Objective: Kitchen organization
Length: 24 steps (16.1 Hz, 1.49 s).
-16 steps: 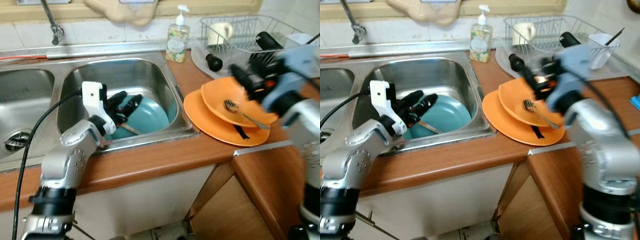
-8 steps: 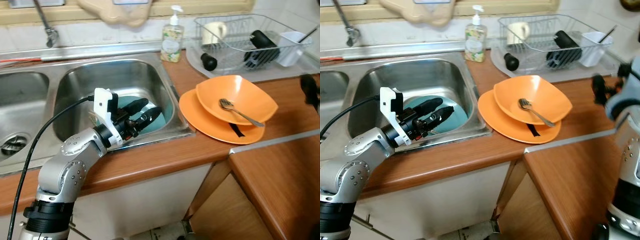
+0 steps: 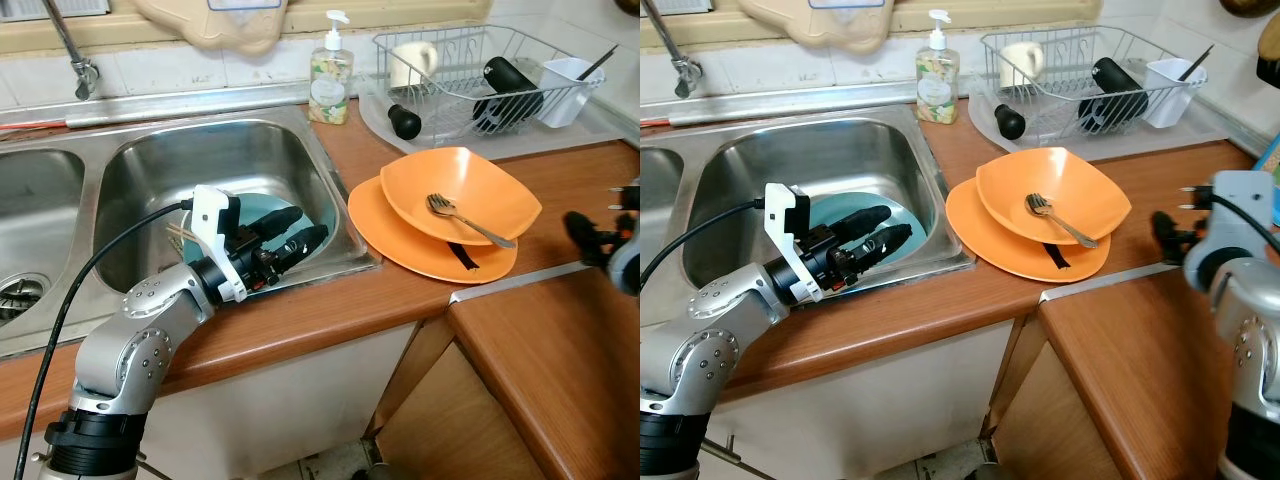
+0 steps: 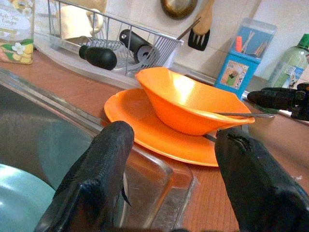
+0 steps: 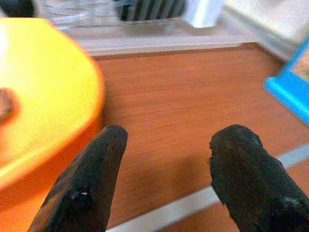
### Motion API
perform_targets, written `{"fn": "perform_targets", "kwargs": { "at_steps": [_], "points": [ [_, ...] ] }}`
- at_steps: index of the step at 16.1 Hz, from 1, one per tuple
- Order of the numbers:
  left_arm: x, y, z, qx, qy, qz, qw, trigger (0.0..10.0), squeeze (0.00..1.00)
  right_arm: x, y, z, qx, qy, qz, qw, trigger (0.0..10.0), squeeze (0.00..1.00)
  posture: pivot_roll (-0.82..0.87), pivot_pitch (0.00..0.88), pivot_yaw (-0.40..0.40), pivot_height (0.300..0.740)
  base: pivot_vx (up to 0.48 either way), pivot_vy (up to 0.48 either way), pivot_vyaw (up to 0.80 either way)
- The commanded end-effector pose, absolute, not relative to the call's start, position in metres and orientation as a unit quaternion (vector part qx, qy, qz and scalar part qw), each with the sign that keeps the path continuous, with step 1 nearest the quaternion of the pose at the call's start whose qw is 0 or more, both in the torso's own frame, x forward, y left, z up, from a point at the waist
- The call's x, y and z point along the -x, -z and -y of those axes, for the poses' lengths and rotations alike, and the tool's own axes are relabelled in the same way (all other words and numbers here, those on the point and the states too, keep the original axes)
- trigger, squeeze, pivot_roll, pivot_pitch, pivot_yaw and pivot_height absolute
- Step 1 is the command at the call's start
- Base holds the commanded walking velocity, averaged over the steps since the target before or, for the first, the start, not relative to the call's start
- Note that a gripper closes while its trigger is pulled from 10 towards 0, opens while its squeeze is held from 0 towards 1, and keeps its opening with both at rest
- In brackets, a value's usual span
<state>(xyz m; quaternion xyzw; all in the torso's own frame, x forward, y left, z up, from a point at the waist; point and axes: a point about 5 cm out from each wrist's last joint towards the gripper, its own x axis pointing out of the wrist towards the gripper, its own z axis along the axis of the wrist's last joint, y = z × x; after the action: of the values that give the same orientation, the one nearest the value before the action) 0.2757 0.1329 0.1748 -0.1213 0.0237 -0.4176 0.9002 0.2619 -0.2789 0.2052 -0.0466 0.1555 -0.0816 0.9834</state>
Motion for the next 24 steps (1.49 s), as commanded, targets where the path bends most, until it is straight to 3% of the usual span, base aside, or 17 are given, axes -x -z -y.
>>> {"fn": "perform_targets", "kwargs": {
  "at_steps": [1, 14, 21, 24],
  "points": [
    [-0.273, -0.178, -0.13, 0.118, 0.429, -0.019, 0.895, 10.0, 0.0, -0.261, -0.203, 0.271, 0.043, 0.061, -0.16, 0.984, 10.0, 0.0, -0.21, 0.0, 0.008, 0.74, 0.0, 0.0, 0.0],
    [-0.272, -0.177, -0.13, 0.126, 0.421, -0.024, 0.898, 10.0, 0.0, -0.27, -0.192, 0.217, -0.009, 0.001, -0.174, 0.985, 10.0, 0.0, -0.19, 0.0, -0.001, 0.74, 0.0, 0.0, 0.0],
    [-0.274, -0.179, -0.13, 0.123, 0.418, -0.024, 0.9, 10.0, 0.0, -0.286, -0.188, 0.2, -0.029, -0.008, -0.165, 0.986, 10.0, 0.0, -0.18, 0.0, -0.005, 0.74, 0.0, 0.0, 0.0],
    [-0.273, -0.179, -0.131, 0.123, 0.416, -0.024, 0.901, 10.0, 0.0, -0.284, -0.184, 0.205, -0.026, 0.001, -0.166, 0.986, 10.0, 0.0, -0.17, 0.0, -0.007, 0.74, 0.0, 0.0, 0.0]
  ]
}}
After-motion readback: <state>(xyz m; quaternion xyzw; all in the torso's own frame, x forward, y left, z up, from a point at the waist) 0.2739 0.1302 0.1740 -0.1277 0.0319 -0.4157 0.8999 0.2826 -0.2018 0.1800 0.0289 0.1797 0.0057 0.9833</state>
